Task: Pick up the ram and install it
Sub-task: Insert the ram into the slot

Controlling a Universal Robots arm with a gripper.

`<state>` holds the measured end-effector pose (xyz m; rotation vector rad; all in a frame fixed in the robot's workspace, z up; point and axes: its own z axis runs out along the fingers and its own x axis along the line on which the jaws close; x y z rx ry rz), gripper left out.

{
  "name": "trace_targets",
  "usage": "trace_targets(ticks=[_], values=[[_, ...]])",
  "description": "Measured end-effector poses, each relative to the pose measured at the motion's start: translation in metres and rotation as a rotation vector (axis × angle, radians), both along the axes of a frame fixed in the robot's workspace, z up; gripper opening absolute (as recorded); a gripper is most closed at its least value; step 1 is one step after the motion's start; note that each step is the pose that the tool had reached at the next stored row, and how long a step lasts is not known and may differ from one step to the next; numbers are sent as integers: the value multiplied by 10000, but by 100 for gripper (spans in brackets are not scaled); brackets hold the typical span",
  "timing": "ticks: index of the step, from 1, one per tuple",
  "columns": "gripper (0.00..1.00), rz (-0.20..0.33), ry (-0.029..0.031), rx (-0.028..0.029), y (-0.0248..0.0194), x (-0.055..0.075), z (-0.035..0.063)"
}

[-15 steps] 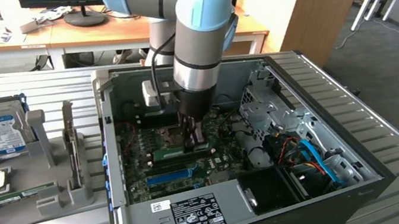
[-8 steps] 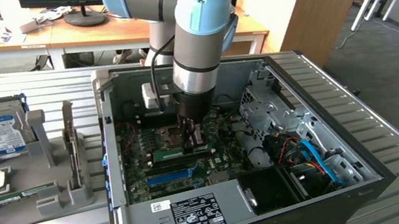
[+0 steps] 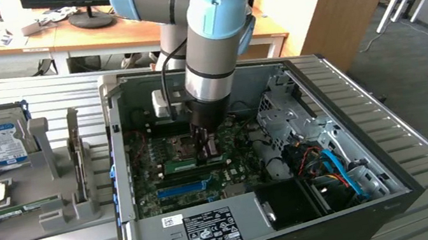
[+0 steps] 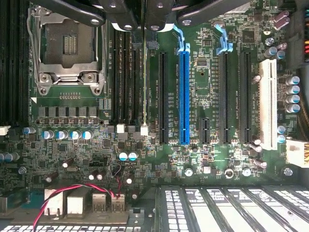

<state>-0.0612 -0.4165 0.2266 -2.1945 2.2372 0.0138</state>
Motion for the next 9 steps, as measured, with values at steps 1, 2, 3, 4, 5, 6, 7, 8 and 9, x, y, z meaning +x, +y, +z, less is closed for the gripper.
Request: trace_targets(ticks=[1,2,3,4,5,6,7,8,9], values=[[13,-1,-1,0,0,0,-4],[13,-1,0,-1,0,0,-8],[13,-1,0,-2,0,0,-12],[13,0,0,-3,1,0,-17],[13,-1,0,-3,2,-1,-23],[13,-2,1,-7,4,-1,-28],[13,-2,1,-9,7,-1,-32],[13,-1,2,-11,9,-1,-36],[13,0,1,-13,10,0,-39]])
